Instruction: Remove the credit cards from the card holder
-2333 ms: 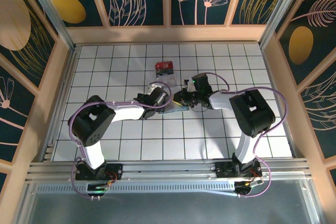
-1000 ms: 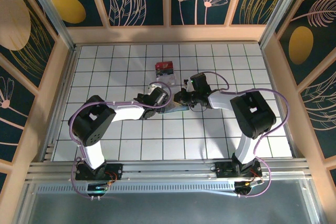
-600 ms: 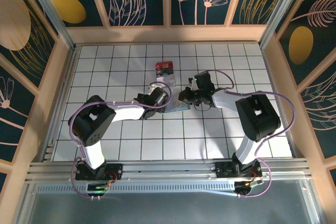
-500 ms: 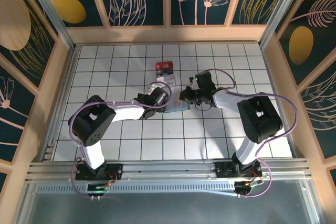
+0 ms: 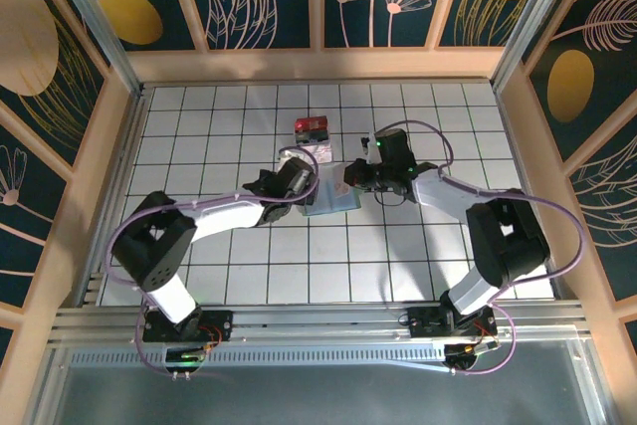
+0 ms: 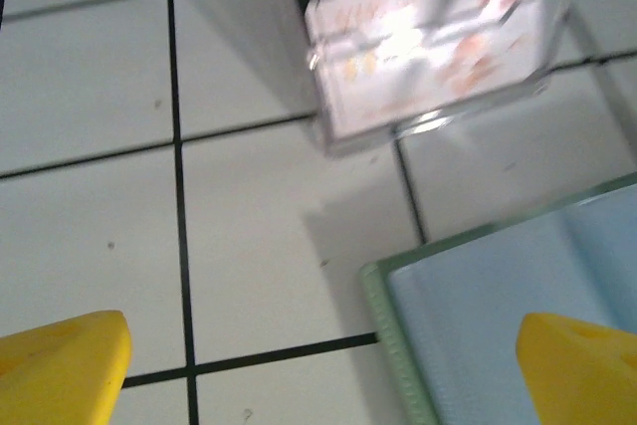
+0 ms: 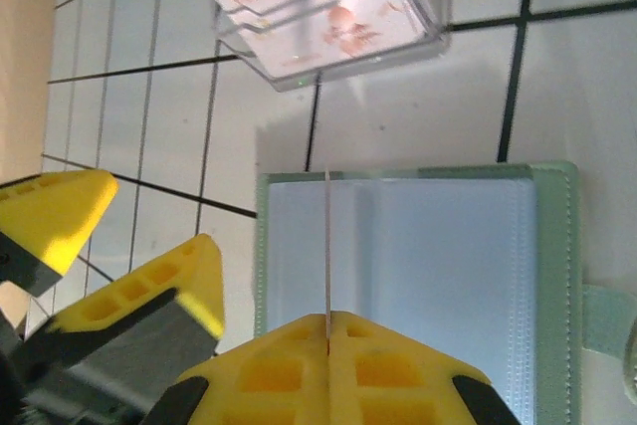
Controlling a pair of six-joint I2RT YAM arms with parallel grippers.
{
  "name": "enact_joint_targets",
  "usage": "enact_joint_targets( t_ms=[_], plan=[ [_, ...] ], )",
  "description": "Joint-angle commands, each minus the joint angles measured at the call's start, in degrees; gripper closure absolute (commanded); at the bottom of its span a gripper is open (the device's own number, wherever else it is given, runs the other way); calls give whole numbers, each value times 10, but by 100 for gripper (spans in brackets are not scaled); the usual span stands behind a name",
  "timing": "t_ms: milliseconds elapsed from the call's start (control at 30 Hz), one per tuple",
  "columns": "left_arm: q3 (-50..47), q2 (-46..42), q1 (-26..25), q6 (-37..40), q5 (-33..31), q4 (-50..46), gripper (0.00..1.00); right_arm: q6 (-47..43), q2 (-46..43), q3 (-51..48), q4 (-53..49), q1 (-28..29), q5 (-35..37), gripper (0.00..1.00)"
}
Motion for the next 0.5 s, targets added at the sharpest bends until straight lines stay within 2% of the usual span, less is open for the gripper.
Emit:
enact_joint_targets(
  t_ms=[0,200,467],
  plan=[
    [-7,-52,16,-11,64,51,1,-44,-35,18,-5,-4,-13,100],
    [-52,-110,81,-30,249,171,1,-70,-60,18,10,-4,-67,100],
    [-63,-127,103,-32,352,225,3,-59,-55,9,60,-6,-175,100]
  ],
)
